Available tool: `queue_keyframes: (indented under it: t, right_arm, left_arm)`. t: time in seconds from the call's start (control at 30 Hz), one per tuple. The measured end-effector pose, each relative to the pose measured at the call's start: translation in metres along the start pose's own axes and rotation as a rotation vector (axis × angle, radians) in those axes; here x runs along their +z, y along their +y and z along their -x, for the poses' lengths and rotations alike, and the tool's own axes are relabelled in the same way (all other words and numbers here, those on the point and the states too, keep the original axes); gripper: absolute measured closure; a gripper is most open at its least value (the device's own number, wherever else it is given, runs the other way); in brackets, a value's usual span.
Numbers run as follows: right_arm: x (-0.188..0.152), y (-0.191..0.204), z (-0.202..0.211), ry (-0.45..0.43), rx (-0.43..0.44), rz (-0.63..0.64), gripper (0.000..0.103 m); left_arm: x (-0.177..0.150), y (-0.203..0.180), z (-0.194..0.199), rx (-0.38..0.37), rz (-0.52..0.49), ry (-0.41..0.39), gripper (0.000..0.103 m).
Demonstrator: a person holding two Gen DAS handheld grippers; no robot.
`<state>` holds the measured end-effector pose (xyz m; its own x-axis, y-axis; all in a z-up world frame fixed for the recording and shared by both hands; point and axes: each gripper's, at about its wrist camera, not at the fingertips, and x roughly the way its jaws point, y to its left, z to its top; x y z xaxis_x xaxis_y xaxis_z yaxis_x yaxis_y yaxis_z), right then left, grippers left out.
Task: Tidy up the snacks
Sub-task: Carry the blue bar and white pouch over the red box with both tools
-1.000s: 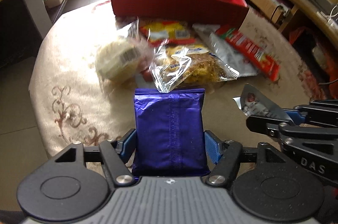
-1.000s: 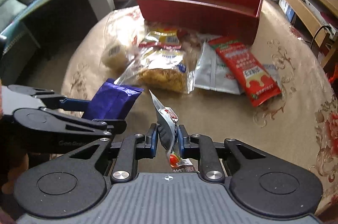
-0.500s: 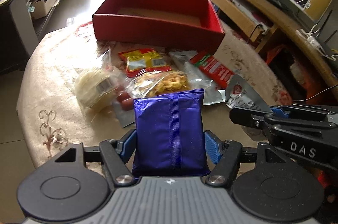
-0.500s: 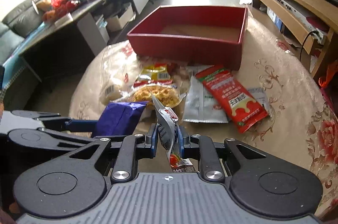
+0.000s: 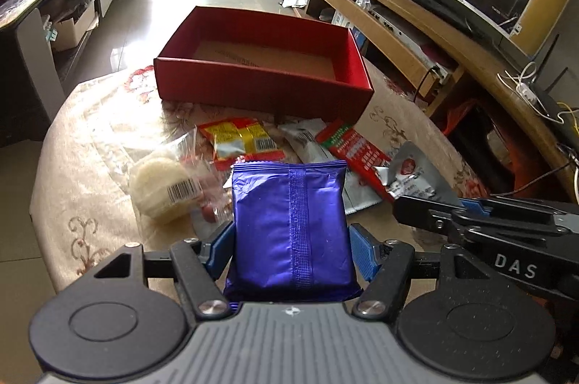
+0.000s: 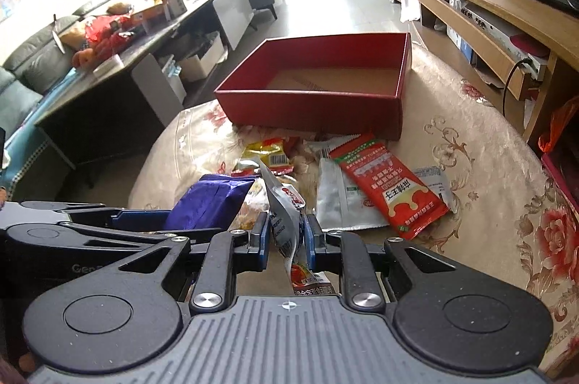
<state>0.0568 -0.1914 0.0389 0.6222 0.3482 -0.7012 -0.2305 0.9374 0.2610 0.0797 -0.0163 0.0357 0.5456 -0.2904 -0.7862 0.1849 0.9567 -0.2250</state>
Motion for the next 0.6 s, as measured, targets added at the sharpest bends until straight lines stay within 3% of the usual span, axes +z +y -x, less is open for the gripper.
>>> queue_keyframes:
  t: [0.37,0.6]
  right_arm:
    - [0.042,-0.003,-0.011,-0.064,-0.015,-0.008,0.078]
    - [0.078,-0.010,-0.038,-0.078,-0.035,-0.019,0.078]
  left_arm:
    - [0.050,0.001,-0.006,0.024,0.010,-0.095,0.040]
    - [0.099,0.008,-0.036,0.054,0.020,-0.119,0.040]
